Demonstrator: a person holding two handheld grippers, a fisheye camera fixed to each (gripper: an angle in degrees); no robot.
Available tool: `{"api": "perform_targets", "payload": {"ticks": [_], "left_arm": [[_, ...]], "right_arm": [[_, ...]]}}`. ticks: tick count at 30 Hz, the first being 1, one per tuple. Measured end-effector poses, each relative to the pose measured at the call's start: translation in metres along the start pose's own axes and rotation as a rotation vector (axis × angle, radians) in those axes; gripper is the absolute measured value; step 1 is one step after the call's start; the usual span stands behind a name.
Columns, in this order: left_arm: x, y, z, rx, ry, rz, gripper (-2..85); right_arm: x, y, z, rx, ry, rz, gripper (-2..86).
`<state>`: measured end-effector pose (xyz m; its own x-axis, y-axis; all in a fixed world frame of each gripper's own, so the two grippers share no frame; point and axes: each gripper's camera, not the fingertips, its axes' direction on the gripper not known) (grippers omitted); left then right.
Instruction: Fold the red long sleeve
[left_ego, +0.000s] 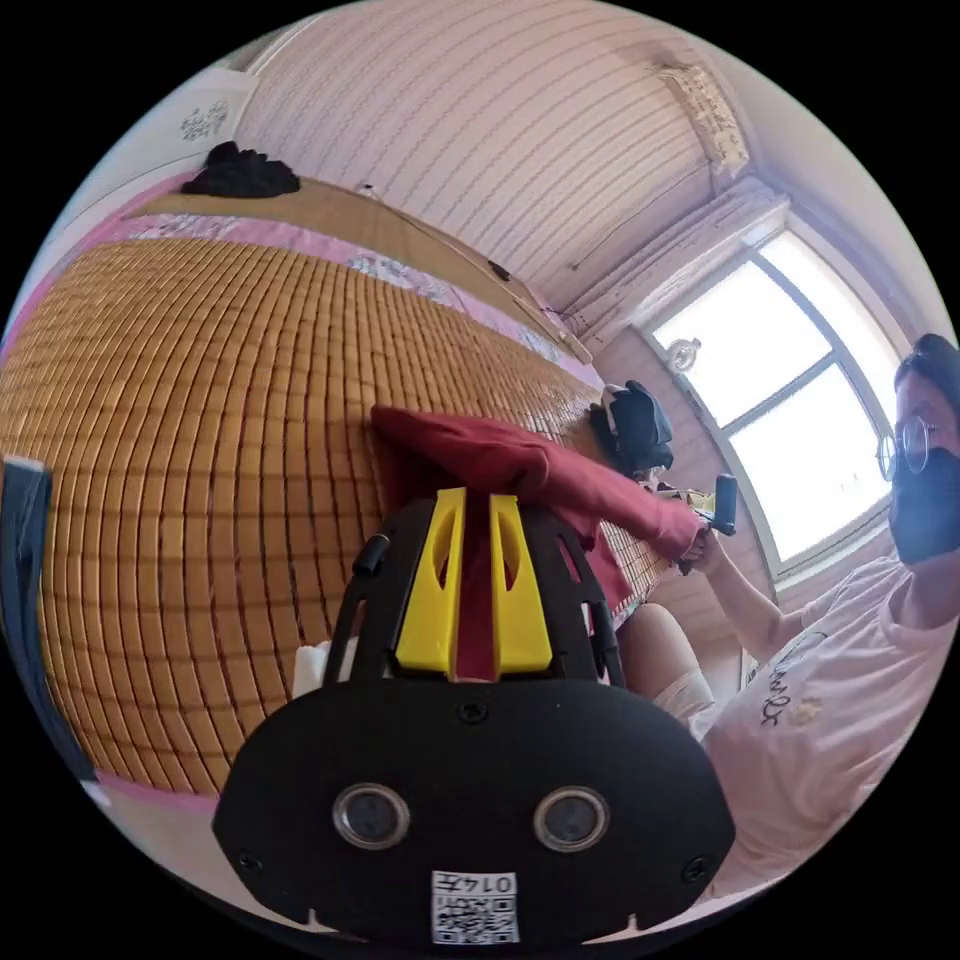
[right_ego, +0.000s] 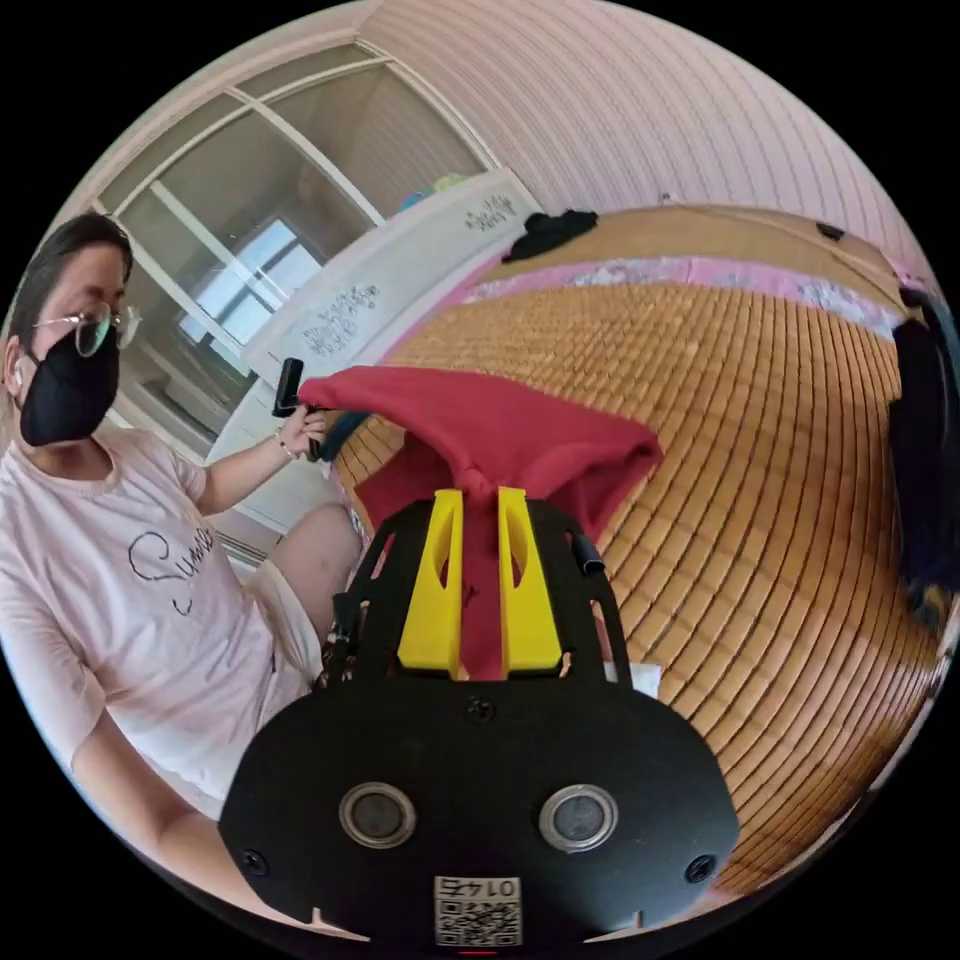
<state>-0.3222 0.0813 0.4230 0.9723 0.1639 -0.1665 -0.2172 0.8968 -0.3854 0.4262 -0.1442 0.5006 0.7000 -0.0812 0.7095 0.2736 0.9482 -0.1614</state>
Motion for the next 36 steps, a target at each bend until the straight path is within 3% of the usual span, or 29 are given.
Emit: {"api": "perform_targets", "payload": {"ticks": [5, 9, 12, 17, 22, 25, 26, 31, 36], "left_arm": [[-0.008, 0.092, -0.001, 0.04, 0.013, -0.259, 4.2], [0.009, 0.094, 0.022, 0.021, -0.006, -0.243, 4.8], [0.031, 0.082, 0.05, 0.012, 0.004, -0.161, 2.3], [0.137, 0.083, 0.13, -0.179, -0.192, 0.281, -0.8], [0.185, 0.109, 0.193, -0.254, -0.319, 0.457, -1.0], [0.181, 0.134, 0.23, -0.391, -0.301, 0.441, -1.0], [0.18, 0.144, 0.226, -0.281, -0.279, 0.436, -1.0], [0.188, 0.166, 0.239, -0.252, -0.312, 0.471, -1.0], [0.191, 0.182, 0.249, -0.229, -0.31, 0.479, -1.0]], "right_arm": [[-0.031, 0.057, 0.039, -0.042, 0.083, 0.146, 3.3], [-0.048, 0.03, 0.055, -0.015, 0.113, 0.206, 5.4], [-0.07, -0.004, 0.071, -0.005, 0.173, 0.166, 1.9], [-0.131, -0.101, 0.134, -0.191, 0.38, -0.103, 0.0], [-0.159, -0.202, 0.201, -0.291, 0.56, -0.277, -0.7], [-0.149, -0.245, 0.259, -0.508, 0.556, -0.286, -0.9], [-0.139, -0.249, 0.288, -0.612, 0.575, -0.304, -0.9], [-0.15, -0.281, 0.293, -0.693, 0.548, -0.358, -0.9], [-0.148, -0.322, 0.281, -0.622, 0.583, -0.327, -1.0]]}}
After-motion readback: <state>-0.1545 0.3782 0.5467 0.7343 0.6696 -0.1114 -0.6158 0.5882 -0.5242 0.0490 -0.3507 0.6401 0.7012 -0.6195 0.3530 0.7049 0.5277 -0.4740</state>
